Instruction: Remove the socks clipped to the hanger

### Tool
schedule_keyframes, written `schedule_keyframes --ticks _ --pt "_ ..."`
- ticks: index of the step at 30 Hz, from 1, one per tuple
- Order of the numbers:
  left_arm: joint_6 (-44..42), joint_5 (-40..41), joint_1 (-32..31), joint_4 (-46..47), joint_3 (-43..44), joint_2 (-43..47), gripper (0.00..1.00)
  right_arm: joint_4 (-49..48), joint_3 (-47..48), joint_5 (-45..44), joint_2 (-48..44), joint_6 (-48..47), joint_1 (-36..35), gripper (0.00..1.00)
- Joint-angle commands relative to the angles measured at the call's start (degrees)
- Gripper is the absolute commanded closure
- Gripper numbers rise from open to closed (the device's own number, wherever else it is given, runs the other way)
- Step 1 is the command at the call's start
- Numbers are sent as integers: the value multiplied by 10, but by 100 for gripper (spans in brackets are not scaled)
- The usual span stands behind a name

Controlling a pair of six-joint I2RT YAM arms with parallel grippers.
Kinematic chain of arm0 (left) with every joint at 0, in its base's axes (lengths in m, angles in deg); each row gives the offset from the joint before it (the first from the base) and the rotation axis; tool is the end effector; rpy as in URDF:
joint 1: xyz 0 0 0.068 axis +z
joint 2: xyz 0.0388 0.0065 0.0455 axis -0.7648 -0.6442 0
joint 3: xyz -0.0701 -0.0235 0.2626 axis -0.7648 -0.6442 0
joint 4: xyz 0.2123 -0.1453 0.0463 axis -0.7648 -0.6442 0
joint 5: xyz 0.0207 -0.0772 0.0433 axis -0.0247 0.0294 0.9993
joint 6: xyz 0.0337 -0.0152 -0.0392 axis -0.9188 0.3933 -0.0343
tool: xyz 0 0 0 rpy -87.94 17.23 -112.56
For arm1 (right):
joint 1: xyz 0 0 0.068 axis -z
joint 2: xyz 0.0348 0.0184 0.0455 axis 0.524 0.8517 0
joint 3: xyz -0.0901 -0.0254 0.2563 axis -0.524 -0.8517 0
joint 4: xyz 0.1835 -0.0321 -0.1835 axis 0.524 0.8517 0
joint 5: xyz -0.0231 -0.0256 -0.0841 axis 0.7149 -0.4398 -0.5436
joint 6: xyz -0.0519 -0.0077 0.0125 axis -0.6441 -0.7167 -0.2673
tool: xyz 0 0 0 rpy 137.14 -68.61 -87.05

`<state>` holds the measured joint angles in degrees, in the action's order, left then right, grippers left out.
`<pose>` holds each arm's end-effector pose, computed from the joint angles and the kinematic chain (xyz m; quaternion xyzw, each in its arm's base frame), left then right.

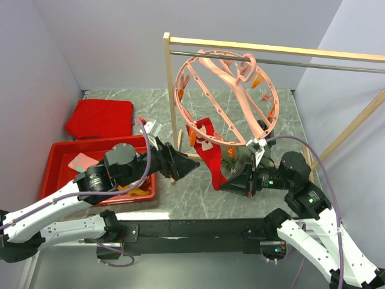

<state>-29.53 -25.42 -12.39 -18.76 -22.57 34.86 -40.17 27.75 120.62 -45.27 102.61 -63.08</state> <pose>0.0887 -0.1672 0.4033 0.1200 0.7230 -0.5329 0.4229 0.0842 0.0831 0.3443 -0.2649 0.6965 0.5791 0.3309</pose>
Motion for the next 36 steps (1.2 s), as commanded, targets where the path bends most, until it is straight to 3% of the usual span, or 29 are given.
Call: schedule_keyframes --ticks 1,9,17,22,25,27,31,34,36 --pt "-8 100 4 -25 30 12 17 65 3 23 -21 -28 0 100" --pt "-4 130 8 -6 29 25 16 131 29 -31 -86 -13 -1 100" --pt "-8 111 8 1 35 19 18 189 48 -175 -168 21 0 100" --pt "-29 52 8 13 44 -1 35 208 55 -203 -187 29 0 100" --pt "-51 34 8 -6 70 -32 40 211 56 -210 -198 33 0 100" --pt "-65 43 8 -5 83 -49 39 211 56 -212 -201 36 0 100" --pt "-72 84 8 9 99 -64 22 207 54 -207 -205 39 0 100" --pt "-45 147 9 7 98 -71 21 203 55 -203 -202 38 0 100" --pt "-37 142 15 27 84 -69 23 199 55 -202 -200 37 0 100"
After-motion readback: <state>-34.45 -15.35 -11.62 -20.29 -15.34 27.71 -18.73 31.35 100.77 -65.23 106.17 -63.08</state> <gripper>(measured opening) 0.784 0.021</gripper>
